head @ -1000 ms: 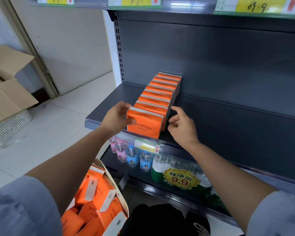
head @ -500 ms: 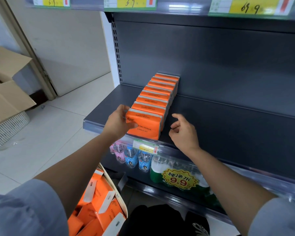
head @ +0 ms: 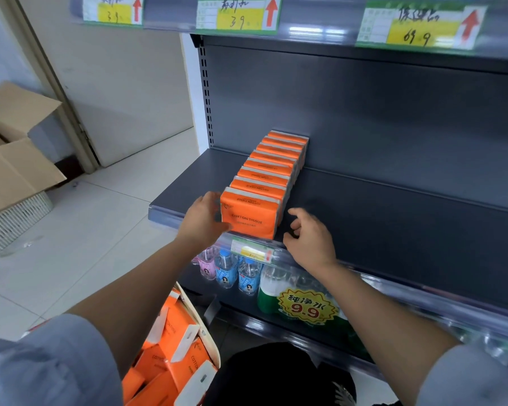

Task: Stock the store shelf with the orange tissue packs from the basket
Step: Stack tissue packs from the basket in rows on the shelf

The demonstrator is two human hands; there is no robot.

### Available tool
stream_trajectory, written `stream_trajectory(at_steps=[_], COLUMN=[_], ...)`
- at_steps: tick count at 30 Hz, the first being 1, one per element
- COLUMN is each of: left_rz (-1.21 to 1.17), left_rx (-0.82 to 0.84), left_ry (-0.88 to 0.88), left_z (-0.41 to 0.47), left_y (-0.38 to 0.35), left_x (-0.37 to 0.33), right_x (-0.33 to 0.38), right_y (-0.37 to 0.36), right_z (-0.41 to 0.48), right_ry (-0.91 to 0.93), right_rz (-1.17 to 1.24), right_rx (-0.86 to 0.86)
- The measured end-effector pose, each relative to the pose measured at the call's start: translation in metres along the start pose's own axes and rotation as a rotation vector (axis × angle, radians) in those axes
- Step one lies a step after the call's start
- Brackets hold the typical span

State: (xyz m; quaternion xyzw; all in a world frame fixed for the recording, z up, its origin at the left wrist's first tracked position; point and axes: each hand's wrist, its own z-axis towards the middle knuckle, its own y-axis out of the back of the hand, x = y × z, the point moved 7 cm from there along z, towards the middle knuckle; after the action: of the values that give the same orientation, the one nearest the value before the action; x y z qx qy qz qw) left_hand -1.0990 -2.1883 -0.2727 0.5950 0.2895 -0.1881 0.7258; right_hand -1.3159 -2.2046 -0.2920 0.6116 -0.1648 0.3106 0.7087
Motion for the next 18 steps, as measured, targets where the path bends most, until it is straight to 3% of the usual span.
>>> stream_trajectory(at_steps=[11,15,18], left_rz=[0.409,0.516,0.631], left_rx=[0.104,0.142,0.173], left_ry=[-0.018,0.055,0.081], left_z=[-0.073,-0.105,-0.126], left_y=[0.018,0.027,0.036], left_x=[0.064,0.104,0.132], right_x=[0.043,0.061,0.078], right_y=[-0.011,-0.028,-0.054], right_z=[-0.042,-0.057,-0.067], right_ry=[0.020,0.061,0.099], right_rz=[-0.314,-0.371,-0.448], right_rx=[0.016,0.106,0.268])
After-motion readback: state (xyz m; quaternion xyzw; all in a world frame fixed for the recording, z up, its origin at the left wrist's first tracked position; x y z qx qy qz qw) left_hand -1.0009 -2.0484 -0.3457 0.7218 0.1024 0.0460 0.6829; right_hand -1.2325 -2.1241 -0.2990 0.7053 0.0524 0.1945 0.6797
